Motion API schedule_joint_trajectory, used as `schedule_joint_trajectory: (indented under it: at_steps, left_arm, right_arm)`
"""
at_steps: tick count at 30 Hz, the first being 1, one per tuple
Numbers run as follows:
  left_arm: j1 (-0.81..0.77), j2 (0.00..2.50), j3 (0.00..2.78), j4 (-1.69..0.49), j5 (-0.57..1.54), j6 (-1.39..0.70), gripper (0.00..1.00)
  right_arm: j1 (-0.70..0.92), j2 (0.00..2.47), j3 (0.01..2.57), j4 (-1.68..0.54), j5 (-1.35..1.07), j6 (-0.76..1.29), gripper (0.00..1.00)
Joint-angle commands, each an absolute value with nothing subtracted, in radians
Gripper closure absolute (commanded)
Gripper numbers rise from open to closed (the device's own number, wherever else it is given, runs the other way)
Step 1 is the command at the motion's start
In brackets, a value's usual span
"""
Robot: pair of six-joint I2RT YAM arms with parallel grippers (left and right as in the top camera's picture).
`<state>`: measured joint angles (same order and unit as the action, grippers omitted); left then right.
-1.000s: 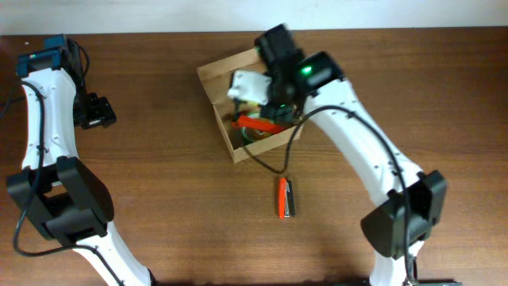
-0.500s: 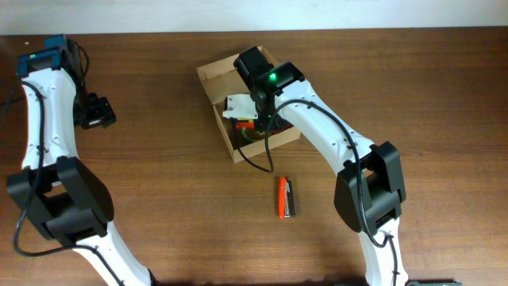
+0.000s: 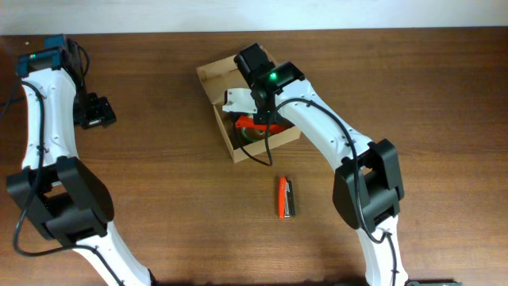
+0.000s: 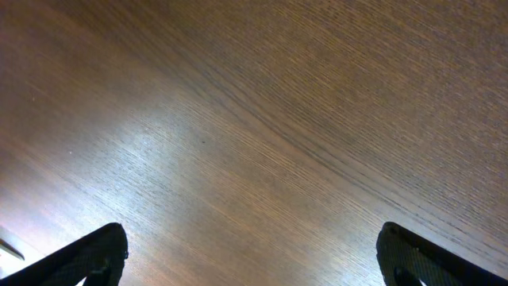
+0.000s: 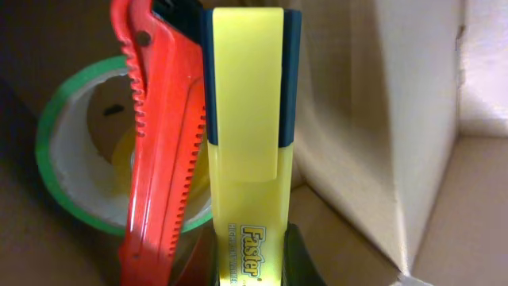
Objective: Pack container
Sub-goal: 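Carry the highlighter into the box and lower it, then open the right gripper to release the highlighter and lift away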
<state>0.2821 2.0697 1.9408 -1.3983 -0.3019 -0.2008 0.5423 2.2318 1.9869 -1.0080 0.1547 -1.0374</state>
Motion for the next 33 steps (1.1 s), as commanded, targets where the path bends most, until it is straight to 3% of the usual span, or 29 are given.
schedule_joint_trajectory:
  at_steps: [1, 11, 14, 15, 19, 21, 22, 33]
  left_arm:
    - [0.284, 2.064, 1.931, -1.398, -0.298, -0.185, 0.0]
    - [0.284, 2.064, 1.931, -1.398, -0.298, -0.185, 0.0]
    - [0.284, 2.064, 1.931, -1.398, -0.298, -0.185, 0.0]
    - [0.284, 2.064, 1.931, -1.398, -0.298, -0.185, 0.0]
    - [0.284, 2.064, 1.931, -1.398, -0.298, -0.185, 0.0]
    - [0.284, 2.064, 1.931, -1.398, -0.299, -0.185, 0.0]
    - [0.284, 2.064, 1.931, -1.398, -0.298, -0.185, 0.0]
    - [0.284, 2.064, 1.931, -1.398, -0.299, -0.185, 0.0]
  right_arm:
    - [0.535, 2.268, 2.006, -1.005, 0.162, -1.04, 0.97]
    - [0.528, 2.283, 2.001, -1.005, 0.113, -1.03, 0.96]
    - [0.521, 2.283, 2.001, -0.996, 0.113, -0.962, 0.54]
    - [0.519, 2.283, 2.001, -0.991, 0.113, -0.935, 0.46]
    - [0.515, 2.282, 2.001, -0.988, 0.118, -0.909, 0.36]
    - [0.515, 2.276, 2.001, -0.986, 0.117, -0.905, 0.05]
    - [0.515, 2.267, 2.001, -0.986, 0.116, -0.896, 0.01]
    - [0.516, 2.025, 2.001, -0.89, 0.117, -0.644, 0.0]
